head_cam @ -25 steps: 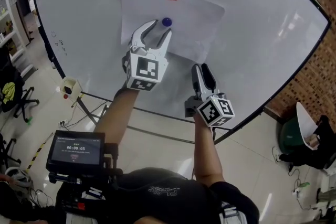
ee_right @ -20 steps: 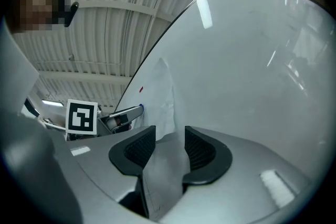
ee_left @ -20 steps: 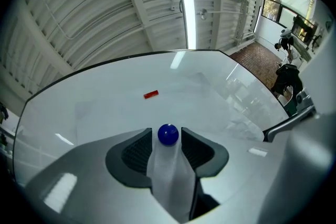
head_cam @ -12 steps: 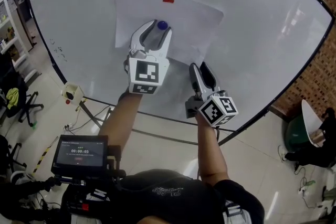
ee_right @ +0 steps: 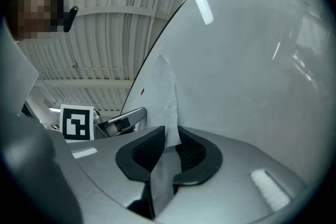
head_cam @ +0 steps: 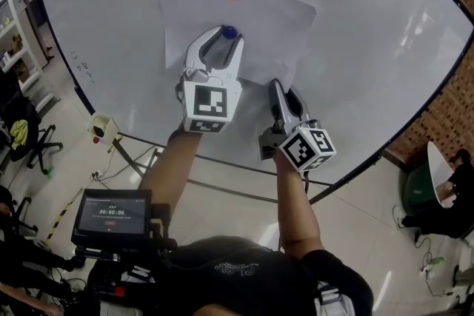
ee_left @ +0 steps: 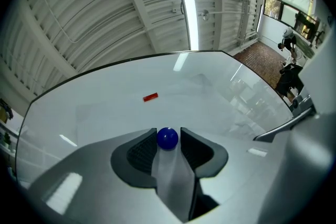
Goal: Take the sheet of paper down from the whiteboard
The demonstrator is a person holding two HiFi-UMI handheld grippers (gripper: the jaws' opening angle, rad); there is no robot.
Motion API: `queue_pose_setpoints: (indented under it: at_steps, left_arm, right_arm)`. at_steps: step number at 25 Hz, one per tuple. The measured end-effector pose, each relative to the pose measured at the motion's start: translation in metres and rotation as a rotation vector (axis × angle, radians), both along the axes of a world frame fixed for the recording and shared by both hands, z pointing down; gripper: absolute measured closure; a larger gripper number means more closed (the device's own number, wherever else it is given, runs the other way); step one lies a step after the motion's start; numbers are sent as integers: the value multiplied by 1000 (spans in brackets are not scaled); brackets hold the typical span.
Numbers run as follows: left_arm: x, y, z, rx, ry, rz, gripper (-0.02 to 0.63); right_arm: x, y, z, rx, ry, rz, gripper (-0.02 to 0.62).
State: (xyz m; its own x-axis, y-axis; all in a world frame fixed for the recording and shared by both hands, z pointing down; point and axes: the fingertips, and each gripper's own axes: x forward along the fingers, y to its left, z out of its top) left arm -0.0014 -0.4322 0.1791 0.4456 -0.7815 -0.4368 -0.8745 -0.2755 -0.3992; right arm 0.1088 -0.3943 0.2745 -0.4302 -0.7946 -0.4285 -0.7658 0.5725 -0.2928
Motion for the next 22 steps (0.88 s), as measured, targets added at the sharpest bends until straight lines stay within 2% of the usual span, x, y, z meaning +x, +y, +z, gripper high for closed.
queue_pose_setpoints:
  at_steps: [2, 4, 8, 16, 22]
  left_arm:
    - [0, 1, 0, 0, -1, 5, 473]
    - [-4, 4, -1, 1, 2, 10, 477]
    - [-5, 7, -10, -7, 8, 14, 482]
    - [2, -5, -4, -41, 18, 26, 483]
    - [0, -1, -2, -47, 59, 52, 483]
  right_arm:
    - [3, 0, -2, 6, -13, 16, 568]
    - [0, 4, -4, 15, -9, 30, 580]
    - [-2, 9, -13, 23, 15, 41, 581]
    - [4, 13, -17, 34, -6, 29, 581]
    - [8, 17, -22, 49, 32, 59, 581]
